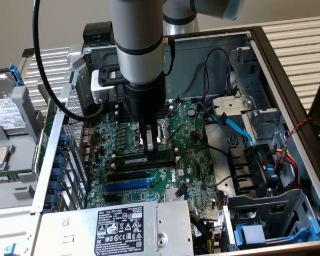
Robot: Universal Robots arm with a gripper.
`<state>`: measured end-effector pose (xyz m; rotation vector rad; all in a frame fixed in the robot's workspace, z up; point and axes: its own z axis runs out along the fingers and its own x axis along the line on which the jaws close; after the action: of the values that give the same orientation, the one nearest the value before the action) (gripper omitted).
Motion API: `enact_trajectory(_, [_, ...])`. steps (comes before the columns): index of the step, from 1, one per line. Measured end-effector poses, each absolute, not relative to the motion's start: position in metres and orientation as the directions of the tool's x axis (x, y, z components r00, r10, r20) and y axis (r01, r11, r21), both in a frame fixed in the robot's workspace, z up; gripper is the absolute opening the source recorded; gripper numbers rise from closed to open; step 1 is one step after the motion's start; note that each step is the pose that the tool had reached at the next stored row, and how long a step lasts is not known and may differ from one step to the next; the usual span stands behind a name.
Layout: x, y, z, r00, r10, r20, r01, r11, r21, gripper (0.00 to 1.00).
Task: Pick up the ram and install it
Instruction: 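Insert the ram into the slot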
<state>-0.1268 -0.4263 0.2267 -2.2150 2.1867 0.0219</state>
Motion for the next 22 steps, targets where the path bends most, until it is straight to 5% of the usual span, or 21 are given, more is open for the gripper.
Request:
enact_trajectory(6, [-0.1268,-0.4263,0.2265,0.013,-0.999,-0.03,-1.0,-0.013,-0.012,0.13])
enact_trajectory(10, [-0.127,-0.4263,0.2265,0.013,-0.999,-0.03,-1.0,-0.013,-0.014,0.28])
enact_trajectory(22, [-0.1281,-0.4263,0.2315,0.013,-0.999,-0.03,-1.0,-0.013,-0.016,0.28])
